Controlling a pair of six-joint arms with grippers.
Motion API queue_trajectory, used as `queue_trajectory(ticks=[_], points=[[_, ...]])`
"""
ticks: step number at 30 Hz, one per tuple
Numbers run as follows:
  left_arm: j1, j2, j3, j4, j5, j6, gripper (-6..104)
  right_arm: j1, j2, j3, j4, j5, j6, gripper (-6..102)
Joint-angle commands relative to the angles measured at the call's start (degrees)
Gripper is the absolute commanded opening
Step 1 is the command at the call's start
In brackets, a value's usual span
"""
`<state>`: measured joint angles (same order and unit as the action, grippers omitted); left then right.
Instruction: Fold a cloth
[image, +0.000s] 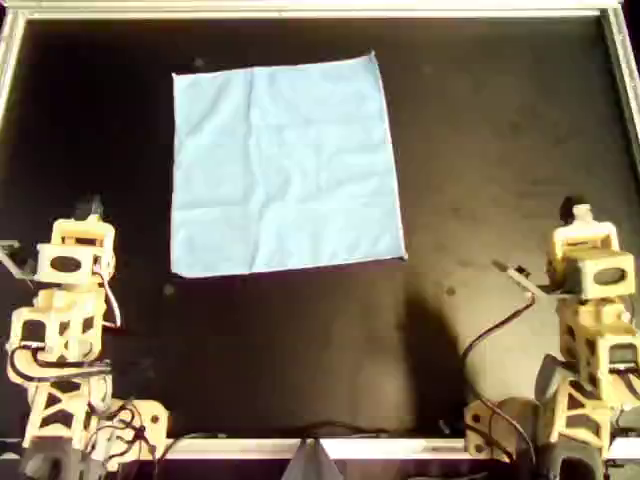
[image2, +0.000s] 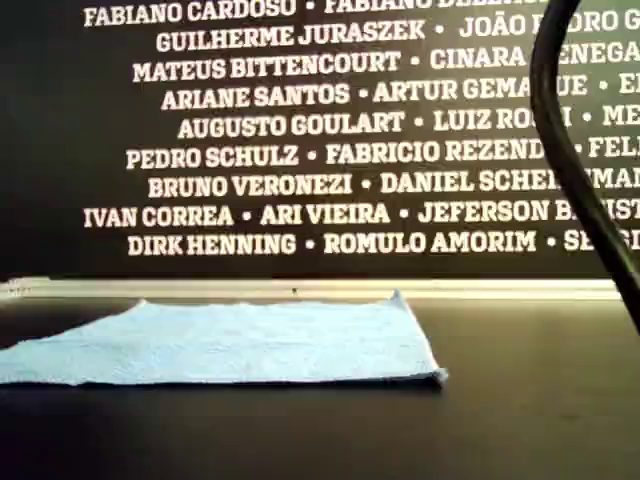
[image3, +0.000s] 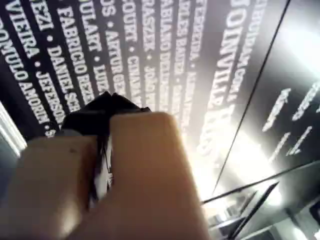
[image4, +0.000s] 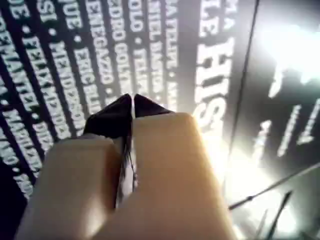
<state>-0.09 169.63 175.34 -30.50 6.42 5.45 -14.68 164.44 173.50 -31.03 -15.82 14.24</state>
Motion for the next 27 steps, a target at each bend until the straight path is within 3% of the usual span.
queue_trajectory(ticks=[1,2,27], points=[[0.4,-0.4,-2.7,-0.4,0.0,0.2,-1,-0.2,-0.5,0.4,-1.1,0.5,-0.26,-1],[0.0,-1.0,-2.7,-0.4,1.0,-0.2,-1,-0.2,-0.5,0.4,-1.1,0.5,-0.26,-1],[0.3,-2.5,-2.7,-0.1,0.1,-0.5,-1,-0.1,-2.5,0.4,-1.1,-0.3,-0.26,-1]])
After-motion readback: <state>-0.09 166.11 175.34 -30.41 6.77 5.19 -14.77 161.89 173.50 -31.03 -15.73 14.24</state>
